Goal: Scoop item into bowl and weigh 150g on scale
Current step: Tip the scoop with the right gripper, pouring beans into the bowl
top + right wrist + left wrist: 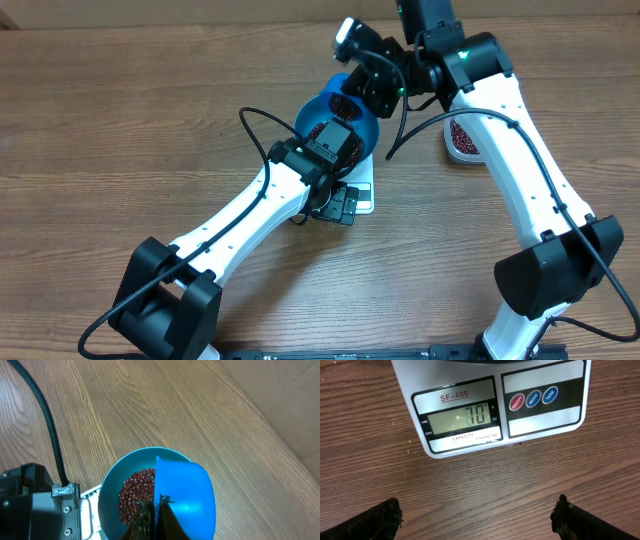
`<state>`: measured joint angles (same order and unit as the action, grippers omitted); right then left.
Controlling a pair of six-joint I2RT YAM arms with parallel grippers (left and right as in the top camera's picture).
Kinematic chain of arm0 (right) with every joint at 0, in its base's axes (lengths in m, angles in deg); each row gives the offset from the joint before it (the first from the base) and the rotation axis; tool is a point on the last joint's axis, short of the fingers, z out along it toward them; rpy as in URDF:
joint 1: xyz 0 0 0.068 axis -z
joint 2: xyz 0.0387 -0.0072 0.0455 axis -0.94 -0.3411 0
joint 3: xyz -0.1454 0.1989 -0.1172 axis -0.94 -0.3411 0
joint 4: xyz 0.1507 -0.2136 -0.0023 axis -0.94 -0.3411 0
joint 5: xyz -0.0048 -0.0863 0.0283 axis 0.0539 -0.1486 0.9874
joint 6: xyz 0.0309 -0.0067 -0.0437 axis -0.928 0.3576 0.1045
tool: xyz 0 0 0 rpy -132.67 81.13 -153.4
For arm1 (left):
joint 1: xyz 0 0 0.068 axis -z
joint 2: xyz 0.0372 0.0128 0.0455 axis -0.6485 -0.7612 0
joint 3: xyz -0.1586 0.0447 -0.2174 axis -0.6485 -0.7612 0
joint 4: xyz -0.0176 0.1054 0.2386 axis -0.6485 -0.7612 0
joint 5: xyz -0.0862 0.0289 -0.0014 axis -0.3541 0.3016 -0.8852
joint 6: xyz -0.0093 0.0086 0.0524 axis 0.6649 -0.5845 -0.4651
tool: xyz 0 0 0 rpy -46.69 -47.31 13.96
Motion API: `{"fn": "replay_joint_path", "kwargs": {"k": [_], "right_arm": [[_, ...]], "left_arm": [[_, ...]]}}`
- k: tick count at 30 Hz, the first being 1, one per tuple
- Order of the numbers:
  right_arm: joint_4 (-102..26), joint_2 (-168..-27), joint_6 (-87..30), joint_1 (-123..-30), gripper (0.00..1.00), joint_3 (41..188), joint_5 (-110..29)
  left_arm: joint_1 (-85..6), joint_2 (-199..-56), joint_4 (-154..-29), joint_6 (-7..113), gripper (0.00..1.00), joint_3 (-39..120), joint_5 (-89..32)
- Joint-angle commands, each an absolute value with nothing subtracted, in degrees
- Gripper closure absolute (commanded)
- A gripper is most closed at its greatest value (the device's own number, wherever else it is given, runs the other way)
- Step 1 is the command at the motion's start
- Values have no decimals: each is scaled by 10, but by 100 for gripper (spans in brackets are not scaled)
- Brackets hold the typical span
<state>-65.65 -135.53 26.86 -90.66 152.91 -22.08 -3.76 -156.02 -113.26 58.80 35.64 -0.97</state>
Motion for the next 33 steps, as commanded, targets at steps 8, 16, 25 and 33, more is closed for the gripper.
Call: {"fn": "replay_joint_path", "kwargs": {"k": [8, 16, 25, 33], "right_arm": [[-656, -1338, 351, -934, 96, 1544, -261], [-654, -1338, 366, -934, 96, 1544, -271], [-640, -1338, 381, -934, 96, 1544, -276], [-654, -1338, 381, -933, 96, 1544, -276]], "left_arm": [[-37, -1559, -1132, 588, 0, 351, -2], [-37, -1559, -1132, 588, 0, 351, -2], [-37, -1559, -1132, 588, 0, 351, -2], [-37, -1559, -1132, 588, 0, 351, -2]]}}
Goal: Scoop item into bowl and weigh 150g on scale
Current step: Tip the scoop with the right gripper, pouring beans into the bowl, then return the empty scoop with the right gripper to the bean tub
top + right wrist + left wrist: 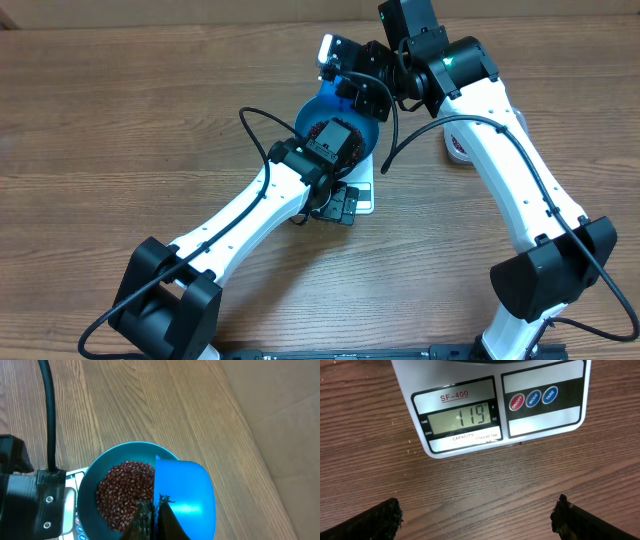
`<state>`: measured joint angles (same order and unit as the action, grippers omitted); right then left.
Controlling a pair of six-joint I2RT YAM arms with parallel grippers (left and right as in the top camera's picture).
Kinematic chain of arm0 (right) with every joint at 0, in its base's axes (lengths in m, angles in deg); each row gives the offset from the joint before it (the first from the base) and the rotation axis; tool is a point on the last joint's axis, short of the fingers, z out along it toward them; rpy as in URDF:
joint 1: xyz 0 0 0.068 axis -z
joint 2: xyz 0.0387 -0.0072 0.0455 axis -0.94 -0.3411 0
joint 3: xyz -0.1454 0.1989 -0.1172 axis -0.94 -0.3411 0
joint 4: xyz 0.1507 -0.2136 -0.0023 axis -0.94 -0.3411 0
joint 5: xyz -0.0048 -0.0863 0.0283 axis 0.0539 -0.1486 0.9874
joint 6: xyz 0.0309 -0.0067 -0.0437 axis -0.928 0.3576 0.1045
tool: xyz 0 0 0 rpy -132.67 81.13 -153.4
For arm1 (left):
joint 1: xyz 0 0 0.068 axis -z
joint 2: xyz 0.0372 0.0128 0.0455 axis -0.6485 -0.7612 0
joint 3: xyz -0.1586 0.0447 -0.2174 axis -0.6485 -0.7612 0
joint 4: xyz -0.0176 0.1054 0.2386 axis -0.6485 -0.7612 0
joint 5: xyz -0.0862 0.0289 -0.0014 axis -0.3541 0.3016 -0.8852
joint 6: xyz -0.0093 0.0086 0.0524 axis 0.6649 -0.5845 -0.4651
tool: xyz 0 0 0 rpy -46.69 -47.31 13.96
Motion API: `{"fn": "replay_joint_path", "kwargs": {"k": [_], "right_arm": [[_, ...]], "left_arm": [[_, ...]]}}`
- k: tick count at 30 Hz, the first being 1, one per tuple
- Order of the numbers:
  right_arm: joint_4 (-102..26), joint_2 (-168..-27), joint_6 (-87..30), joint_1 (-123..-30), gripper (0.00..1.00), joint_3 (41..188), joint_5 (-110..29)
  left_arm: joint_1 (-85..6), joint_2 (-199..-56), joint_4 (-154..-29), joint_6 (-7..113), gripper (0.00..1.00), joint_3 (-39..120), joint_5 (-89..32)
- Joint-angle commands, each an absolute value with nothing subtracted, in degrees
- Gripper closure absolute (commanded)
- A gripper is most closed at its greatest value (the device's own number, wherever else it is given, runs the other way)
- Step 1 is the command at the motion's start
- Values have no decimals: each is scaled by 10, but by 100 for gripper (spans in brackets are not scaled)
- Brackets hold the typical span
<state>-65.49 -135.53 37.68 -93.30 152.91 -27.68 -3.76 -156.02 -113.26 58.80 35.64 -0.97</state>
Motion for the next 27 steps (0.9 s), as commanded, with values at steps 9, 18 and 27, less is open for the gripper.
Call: {"fn": "replay_joint_path", "kwargs": {"k": [9, 18, 27], "right_arm": [[-643, -1338, 381, -936, 96, 1544, -278], [-645, -1338, 345, -937, 96, 1544, -293], [-596, -1338, 134, -897, 96, 1544, -306]], "left_arm": [[-37, -1559, -1132, 588, 1, 351, -2], [-37, -1559, -1132, 588, 1, 351, -2], [-37, -1559, -1132, 588, 0, 351, -2]]}}
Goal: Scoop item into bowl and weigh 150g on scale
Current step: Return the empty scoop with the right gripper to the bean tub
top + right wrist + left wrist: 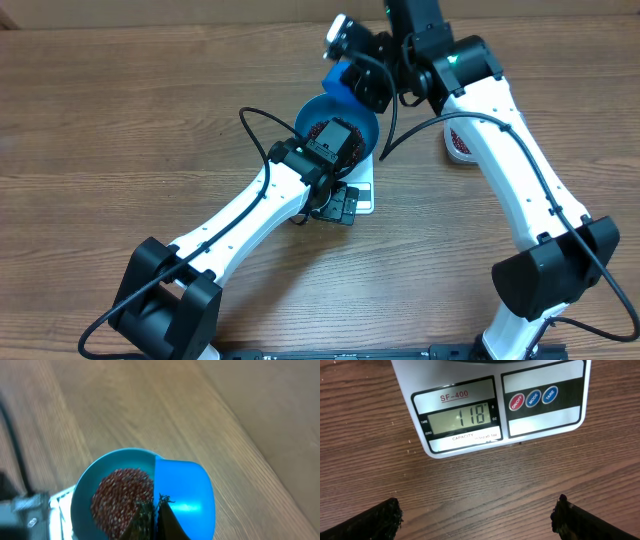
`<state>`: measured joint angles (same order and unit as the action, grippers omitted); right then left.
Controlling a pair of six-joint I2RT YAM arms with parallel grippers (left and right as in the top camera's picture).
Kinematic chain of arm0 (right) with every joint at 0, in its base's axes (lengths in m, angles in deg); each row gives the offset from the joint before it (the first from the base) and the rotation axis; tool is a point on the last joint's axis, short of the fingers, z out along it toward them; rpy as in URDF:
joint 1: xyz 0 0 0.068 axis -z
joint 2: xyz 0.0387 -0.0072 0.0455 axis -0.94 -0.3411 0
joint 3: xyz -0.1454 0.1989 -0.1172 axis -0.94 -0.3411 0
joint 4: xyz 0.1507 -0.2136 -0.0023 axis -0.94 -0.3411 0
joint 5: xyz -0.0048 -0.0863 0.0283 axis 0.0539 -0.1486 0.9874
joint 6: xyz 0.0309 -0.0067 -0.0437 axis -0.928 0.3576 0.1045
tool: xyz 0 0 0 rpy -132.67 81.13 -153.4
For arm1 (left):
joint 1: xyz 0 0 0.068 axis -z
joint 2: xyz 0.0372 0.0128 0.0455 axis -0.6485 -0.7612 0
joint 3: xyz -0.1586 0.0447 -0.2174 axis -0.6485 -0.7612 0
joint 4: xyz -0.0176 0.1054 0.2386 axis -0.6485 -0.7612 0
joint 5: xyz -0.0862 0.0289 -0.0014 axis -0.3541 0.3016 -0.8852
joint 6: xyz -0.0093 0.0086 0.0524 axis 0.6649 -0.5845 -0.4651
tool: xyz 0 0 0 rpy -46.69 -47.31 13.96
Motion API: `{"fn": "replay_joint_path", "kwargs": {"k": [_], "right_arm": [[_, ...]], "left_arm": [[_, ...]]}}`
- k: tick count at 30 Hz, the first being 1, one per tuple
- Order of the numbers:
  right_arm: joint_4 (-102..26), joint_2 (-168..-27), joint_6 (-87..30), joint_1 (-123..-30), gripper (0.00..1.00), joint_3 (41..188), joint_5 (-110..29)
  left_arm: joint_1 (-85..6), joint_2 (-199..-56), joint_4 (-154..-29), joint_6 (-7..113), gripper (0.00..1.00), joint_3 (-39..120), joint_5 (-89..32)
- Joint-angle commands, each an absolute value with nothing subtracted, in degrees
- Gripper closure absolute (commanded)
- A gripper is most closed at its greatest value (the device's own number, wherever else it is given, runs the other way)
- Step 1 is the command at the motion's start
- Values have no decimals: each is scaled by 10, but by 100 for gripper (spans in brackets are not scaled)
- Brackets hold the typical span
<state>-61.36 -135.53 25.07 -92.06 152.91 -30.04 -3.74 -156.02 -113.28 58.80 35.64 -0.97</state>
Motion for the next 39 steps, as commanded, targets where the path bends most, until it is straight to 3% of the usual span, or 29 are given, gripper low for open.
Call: {"fn": "replay_joint_path", "kwargs": {"k": [1, 13, 34, 39], "right_arm": [[-594, -1338, 117, -890, 96, 1544, -306], [-606, -1338, -2, -795, 97, 1544, -306], [-782, -1338, -1, -628, 96, 1535, -331], [-794, -1338, -1, -626, 96, 1512, -407]], "left_arm": [[-37, -1559, -1132, 588, 0, 351, -2], [-37, -1559, -1132, 588, 0, 351, -2], [-37, -1559, -1132, 588, 0, 351, -2], [-37, -1559, -1132, 588, 1, 351, -2]]}}
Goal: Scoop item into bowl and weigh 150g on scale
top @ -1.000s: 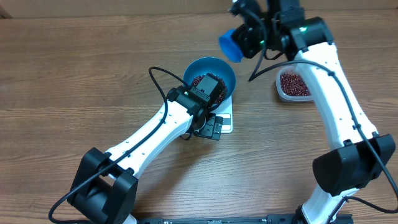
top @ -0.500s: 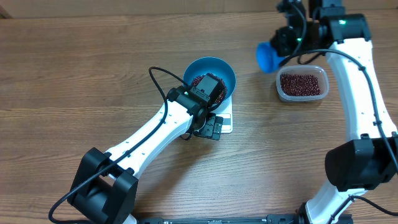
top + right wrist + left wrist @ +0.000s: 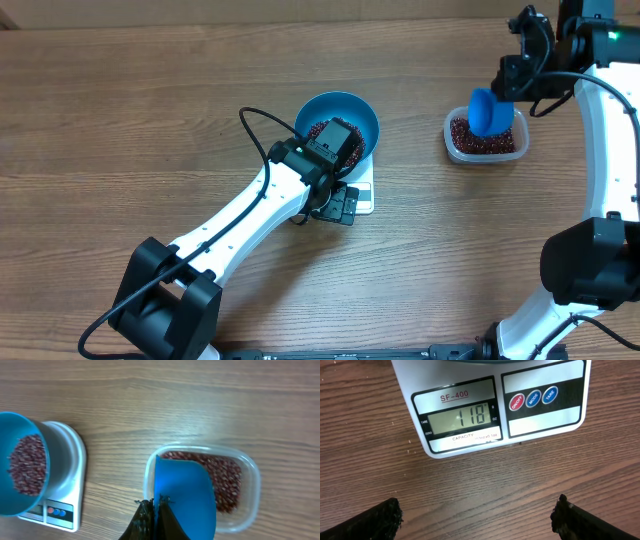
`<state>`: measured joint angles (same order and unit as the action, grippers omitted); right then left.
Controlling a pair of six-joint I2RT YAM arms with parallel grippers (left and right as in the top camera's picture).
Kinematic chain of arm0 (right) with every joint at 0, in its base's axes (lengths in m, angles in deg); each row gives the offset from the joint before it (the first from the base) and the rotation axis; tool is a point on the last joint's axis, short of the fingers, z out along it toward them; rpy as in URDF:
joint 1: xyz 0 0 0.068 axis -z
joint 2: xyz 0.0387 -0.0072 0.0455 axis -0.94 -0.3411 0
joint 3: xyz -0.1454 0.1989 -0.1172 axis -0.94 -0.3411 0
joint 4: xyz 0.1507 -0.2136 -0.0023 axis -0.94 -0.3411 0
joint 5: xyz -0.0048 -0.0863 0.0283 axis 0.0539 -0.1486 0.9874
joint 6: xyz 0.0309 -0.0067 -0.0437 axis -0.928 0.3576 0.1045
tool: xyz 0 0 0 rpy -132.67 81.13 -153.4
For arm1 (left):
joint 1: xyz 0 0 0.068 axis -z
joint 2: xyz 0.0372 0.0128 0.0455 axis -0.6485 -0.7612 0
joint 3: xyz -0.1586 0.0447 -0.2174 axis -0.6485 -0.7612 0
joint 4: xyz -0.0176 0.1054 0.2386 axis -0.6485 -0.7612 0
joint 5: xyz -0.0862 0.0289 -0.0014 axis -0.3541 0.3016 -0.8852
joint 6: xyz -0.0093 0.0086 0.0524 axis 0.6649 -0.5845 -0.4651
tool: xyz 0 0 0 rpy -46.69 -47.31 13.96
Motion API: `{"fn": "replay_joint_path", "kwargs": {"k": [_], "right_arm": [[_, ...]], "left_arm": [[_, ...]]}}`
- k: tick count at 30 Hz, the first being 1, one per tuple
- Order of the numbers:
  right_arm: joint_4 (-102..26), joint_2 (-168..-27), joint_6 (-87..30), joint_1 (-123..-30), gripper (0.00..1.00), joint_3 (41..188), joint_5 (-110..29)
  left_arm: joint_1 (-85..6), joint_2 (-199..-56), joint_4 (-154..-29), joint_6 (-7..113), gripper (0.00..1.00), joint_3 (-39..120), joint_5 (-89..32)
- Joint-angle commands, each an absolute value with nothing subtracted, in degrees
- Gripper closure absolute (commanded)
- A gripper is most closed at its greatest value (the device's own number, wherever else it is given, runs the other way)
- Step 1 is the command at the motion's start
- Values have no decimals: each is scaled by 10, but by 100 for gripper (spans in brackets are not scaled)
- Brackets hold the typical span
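A blue bowl point(image 3: 352, 113) holding red beans point(image 3: 27, 462) stands on the white scale point(image 3: 490, 405), whose display point(image 3: 461, 418) reads 118. My right gripper point(image 3: 154, 502) is shut on a blue scoop point(image 3: 186, 494), which hangs over the clear tub of red beans point(image 3: 487, 139) at the right. My left gripper point(image 3: 476, 510) is open just in front of the scale, both fingertips low over bare wood, holding nothing. The left arm covers most of the scale in the overhead view.
The wooden table point(image 3: 150, 120) spreads left of the bowl and in front of the tub. A black cable point(image 3: 258, 125) loops from the left arm beside the bowl. The right arm's base point(image 3: 590, 265) sits at the right edge.
My right gripper has moved with the scoop from above the bowl's far rim to over the bean tub at the right. The scale still reads 118. The left arm has not moved.
The scoop was over the bowl with the scale at 70. Then the bowl held more beans and the scale read 119, then 118 with the scoop still at the bowl. Now the scoop is over the tub.
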<state>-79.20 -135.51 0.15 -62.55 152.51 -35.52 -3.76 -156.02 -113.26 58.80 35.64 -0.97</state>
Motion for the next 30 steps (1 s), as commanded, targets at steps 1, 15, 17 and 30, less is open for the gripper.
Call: {"fn": "replay_joint_path", "kwargs": {"k": [1, 15, 17, 30], "right_arm": [[-794, -1338, -1, -626, 96, 1506, -417], [-764, -1338, -1, -625, 96, 1477, -422], [-760, -1338, -1, -625, 96, 1477, -422], [-755, -1338, 0, -625, 96, 1477, -422]], "left_arm": [[-37, -1559, -1132, 588, 0, 351, -2], [-37, -1559, -1121, 588, 1, 351, -2], [-37, -1559, -1104, 588, 0, 351, -2], [-36, -1552, -1111, 610, 14, 351, 1]]}}
